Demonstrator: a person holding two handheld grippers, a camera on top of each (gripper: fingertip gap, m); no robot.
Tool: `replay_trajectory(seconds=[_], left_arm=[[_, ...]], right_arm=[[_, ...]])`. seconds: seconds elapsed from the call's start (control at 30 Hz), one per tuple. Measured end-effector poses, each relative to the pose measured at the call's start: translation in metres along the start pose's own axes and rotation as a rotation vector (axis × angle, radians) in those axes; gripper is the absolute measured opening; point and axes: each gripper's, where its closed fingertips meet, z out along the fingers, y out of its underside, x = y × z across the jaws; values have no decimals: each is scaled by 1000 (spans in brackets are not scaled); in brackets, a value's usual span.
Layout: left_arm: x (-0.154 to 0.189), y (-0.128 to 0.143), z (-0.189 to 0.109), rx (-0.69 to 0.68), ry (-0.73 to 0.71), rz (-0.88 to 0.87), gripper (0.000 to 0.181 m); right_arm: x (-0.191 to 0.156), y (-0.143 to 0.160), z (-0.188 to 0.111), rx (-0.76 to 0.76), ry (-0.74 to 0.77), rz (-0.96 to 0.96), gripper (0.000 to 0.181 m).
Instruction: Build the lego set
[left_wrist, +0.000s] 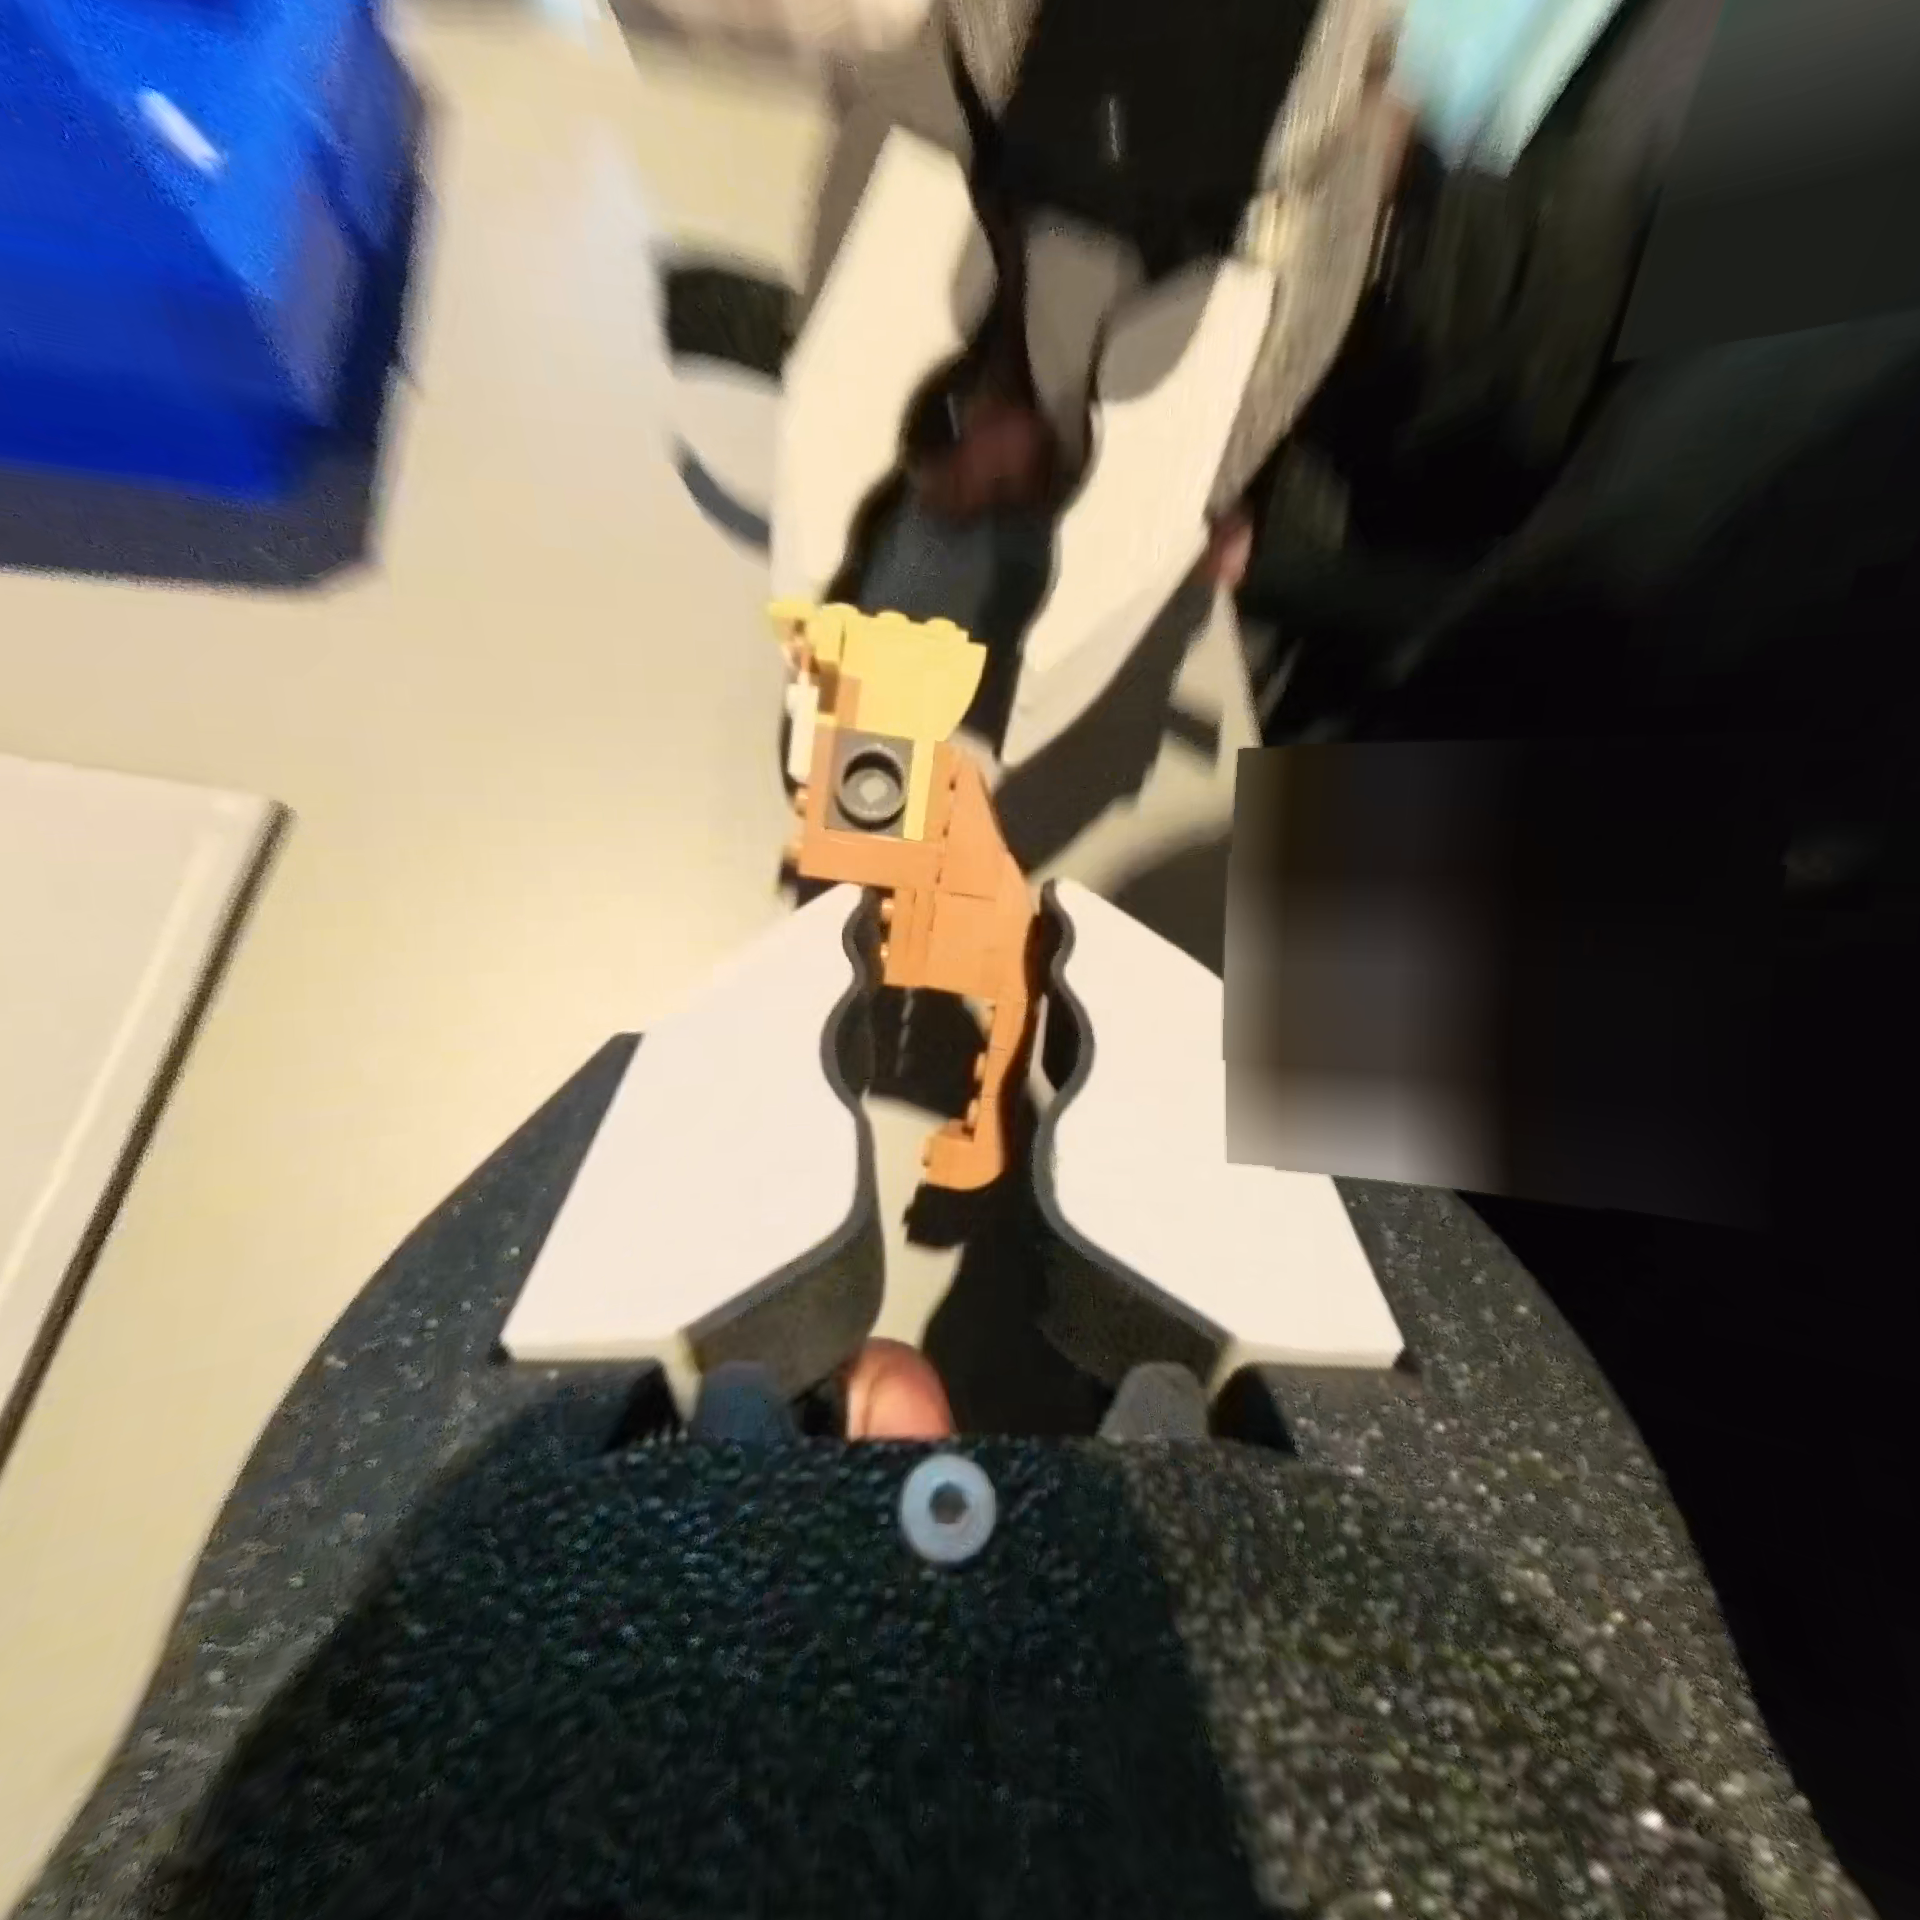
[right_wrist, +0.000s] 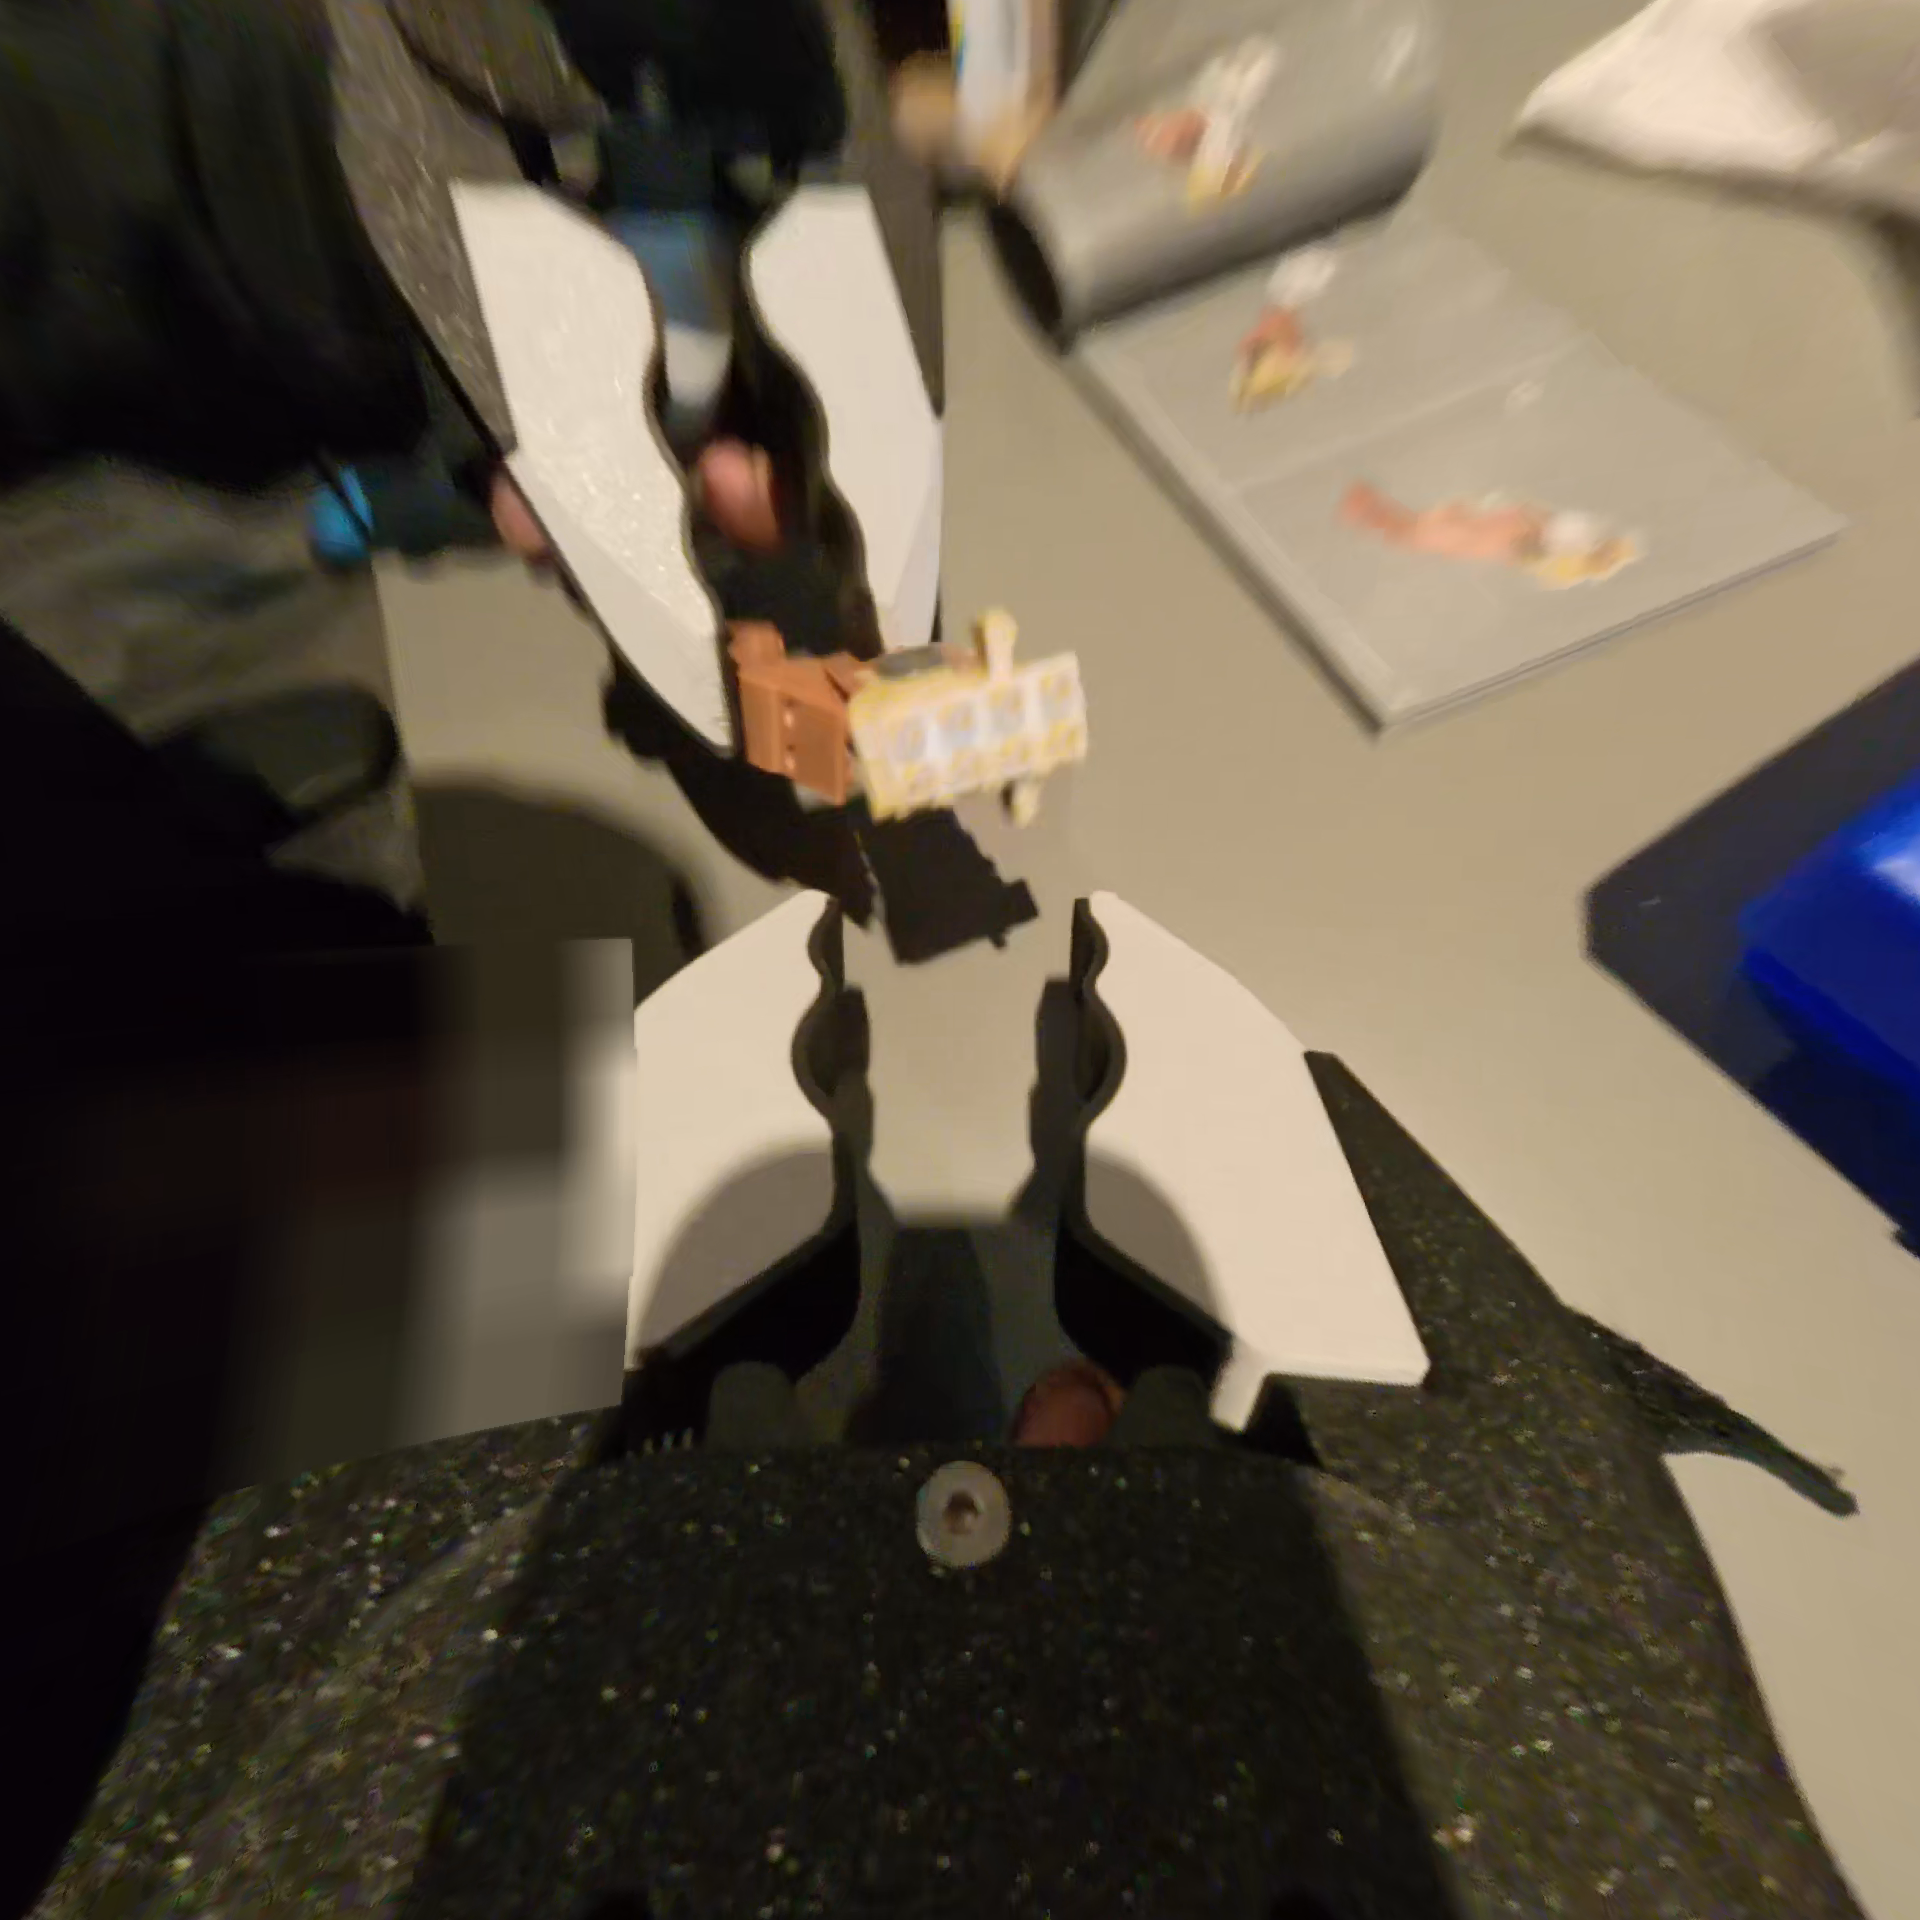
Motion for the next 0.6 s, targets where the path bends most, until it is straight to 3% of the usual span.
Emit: replay_trajectory(seconds=[0.23, 0.43, 0.6], left_arm=[[9, -68, -41, 664, 109, -144, 28], [28, -88, -79, 1081, 318, -183, 28], [33, -90, -98, 1243, 421, -200, 28]], right_arm=[[-13, -69, -22, 374, -151, 172, 44], [-35, -102, -15, 405, -107, 31, 43], [-54, -117, -6, 388, -23, -109, 43]])
